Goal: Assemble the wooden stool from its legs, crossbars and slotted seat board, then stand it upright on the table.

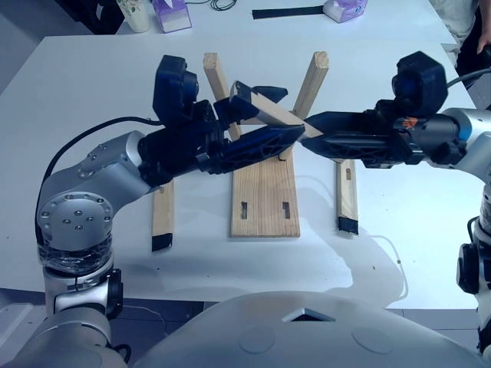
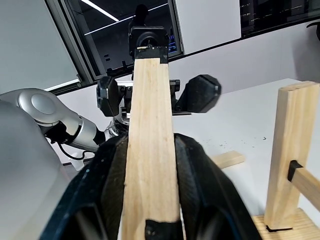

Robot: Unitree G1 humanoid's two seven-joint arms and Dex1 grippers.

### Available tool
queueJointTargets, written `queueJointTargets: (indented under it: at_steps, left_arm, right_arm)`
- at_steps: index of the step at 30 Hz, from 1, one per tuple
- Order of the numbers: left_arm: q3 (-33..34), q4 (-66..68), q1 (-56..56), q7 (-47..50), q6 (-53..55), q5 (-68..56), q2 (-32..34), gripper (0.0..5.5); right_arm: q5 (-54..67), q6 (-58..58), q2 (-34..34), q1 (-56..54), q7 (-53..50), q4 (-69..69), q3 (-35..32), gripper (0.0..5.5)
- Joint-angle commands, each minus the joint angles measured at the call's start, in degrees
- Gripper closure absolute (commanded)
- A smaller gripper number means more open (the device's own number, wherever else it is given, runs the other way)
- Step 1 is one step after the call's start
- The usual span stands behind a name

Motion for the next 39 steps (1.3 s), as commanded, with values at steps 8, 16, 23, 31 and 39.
queueJointTargets:
  at_steps: [8,16,23,31,39]
  left_arm:
    - [-2.3,-2.7,0.4,-3.4,0.9,-0.6,2.0,3.64]
    - [-2.6,-2.1,0.7,-5.7,0.6,1.0,3.0,4.21]
    - [-2.7,-1.3,0.8,-6.7,0.5,3.3,3.4,4.21]
    - [-0.4,-0.7,2.3,-10.4,0.2,10.5,8.1,4.21]
    - [8.4,5.9,7.9,-23.6,-5.0,23.2,19.9,4.21]
  right_arm:
    - [1.8,-0.1,1.0,-0.6,-0.6,-0.2,0.0,4.19]
    - [1.8,-0.7,0.9,-0.2,-1.0,-1.0,-0.1,4.19]
    - [-9.1,-5.0,0.1,0.6,-1.0,-1.9,3.3,3.39]
    - [-20.5,-10.7,-5.3,6.5,4.7,-2.9,6.5,3.20]
    - [-22.6,-14.4,-6.2,17.6,0.6,-4.4,-5.5,3.20]
